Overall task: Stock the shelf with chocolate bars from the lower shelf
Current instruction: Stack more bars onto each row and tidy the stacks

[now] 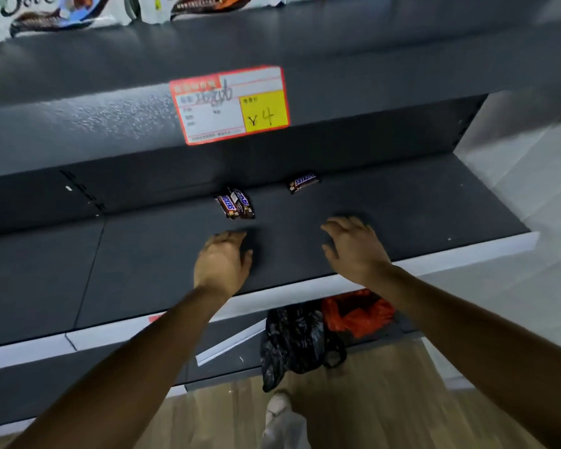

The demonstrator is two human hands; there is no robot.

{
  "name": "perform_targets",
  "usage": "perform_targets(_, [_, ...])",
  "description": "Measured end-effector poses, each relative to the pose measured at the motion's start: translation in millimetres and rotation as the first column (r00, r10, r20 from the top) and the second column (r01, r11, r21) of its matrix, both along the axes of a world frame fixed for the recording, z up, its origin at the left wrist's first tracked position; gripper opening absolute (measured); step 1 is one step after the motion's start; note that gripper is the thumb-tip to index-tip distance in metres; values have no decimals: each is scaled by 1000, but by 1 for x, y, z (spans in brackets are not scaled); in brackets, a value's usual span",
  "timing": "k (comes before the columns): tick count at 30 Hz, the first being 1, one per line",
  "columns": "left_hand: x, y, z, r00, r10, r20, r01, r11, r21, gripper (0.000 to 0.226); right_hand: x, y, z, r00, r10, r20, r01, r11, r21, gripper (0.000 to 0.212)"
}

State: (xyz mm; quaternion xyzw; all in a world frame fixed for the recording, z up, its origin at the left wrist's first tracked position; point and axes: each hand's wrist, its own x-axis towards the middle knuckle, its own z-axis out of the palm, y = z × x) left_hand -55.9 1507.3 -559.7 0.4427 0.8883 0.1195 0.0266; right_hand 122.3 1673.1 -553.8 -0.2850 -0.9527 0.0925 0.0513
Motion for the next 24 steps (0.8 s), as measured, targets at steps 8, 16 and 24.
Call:
perform_targets(8, [-43, 52, -26, 999, 32, 29, -32, 999, 0, 51, -67, 45, -34, 998, -46, 51, 47, 999, -14, 54])
perform_targets(16, [-63, 91, -42, 998, 69, 2, -69, 997, -24, 53, -114, 78, -54, 994, -84, 77, 88, 995, -48, 63])
perform_targets(24, [-75, 106, -55, 984, 166, -70, -166, 986, 13, 45, -128, 102, -66, 994, -82, 73, 81, 997, 16, 72])
